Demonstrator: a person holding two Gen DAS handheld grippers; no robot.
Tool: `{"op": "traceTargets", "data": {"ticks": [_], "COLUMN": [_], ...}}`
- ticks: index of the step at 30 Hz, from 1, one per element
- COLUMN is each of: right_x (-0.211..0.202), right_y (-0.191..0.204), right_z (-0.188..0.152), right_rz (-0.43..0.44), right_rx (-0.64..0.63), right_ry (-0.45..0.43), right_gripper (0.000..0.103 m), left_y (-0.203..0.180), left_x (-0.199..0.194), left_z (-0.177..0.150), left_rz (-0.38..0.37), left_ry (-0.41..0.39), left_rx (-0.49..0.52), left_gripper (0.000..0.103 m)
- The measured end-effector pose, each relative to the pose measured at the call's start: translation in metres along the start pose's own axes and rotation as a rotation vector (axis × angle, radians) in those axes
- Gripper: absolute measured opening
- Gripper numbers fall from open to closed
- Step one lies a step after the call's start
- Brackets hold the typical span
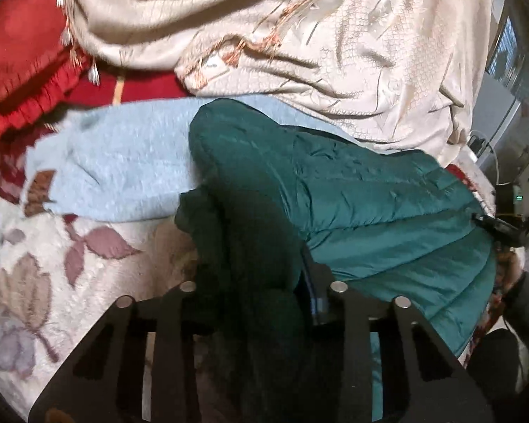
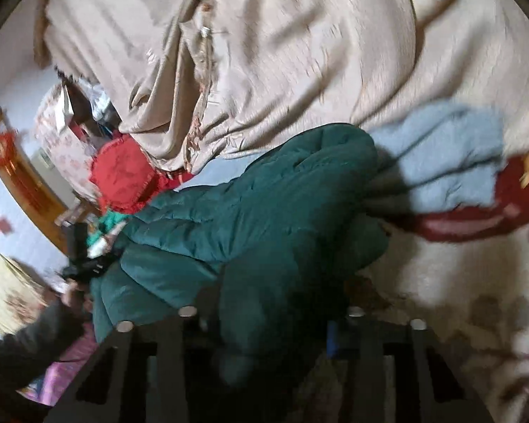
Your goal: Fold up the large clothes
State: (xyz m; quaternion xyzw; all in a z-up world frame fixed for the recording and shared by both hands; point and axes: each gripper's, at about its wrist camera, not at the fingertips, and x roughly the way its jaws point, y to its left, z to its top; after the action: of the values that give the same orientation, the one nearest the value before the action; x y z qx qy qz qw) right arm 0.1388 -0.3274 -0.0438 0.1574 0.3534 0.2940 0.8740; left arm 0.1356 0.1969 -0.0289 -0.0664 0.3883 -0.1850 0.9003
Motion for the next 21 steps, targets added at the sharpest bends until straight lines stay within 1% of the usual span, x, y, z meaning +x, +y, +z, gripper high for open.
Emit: {"op": "traceTargets", "data": {"ticks": [2, 4, 8, 11, 13, 15, 16, 17, 18, 19, 21], "right_x": [-0.015, -0.031, -0.067, -0.091, -0.097, -0.092, -0.085, -0.081, -0.08, -0.084, -0.101], "right_y": [0.015, 0.028, 0.039, 0.03, 0.013, -0.008, -0.023, -0.034, -0.043, -0.049, -0.046], "right_z": [0.002, 0.004, 0.01, 0.011, 0.004, -0.007, -0.016, -0.021, -0.027, -0.03, -0.029], "right_rz": [-0.049, -0.072, -0.112, -0.136, -0.142, -0.162, -0.17, -0.162, -0.16, -0.152, -0.155], "right_rx": [-0.032, -0.066, -0.11, -0.102, -0.066, 0.005, 0.079, 0.14, 0.215, 0.281, 0.338], "right_ry": [-0.021, -0.035, -0.052, -0.058, -0.028, 0.024, 0.066, 0.091, 0.105, 0.091, 0.04], "right_gripper": [0.03, 0.029, 0.029, 0.029, 0.029, 0.033, 0.039, 0.048, 0.053, 0.056, 0.056], "left_y": [-0.011, -0.022, -0.048, -0.07, -0.082, -0.086, -0.086, -0.084, -0.08, -0.075, -0.068], "left_x": [-0.011, -0.023, -0.046, -0.05, -0.038, -0.02, -0.007, 0.001, 0.005, 0.007, 0.003], "left_z": [0.002, 0.002, 0.004, 0.005, 0.004, -0.001, -0.006, -0.01, -0.014, -0.015, -0.014], "left_rz": [0.016, 0.013, -0.039, -0.082, -0.105, -0.116, -0.092, -0.067, -0.051, -0.055, -0.07], "left_ry": [-0.02, -0.038, -0.062, -0.068, -0.052, 0.003, 0.043, 0.063, 0.069, 0.072, 0.084], "left_rx": [0.009, 0.015, 0.035, 0.034, 0.032, 0.014, 0.005, 0.002, -0.014, -0.041, -0.078], "left_gripper": [0.029, 0.028, 0.028, 0.028, 0.028, 0.032, 0.04, 0.053, 0.058, 0.063, 0.064]}}
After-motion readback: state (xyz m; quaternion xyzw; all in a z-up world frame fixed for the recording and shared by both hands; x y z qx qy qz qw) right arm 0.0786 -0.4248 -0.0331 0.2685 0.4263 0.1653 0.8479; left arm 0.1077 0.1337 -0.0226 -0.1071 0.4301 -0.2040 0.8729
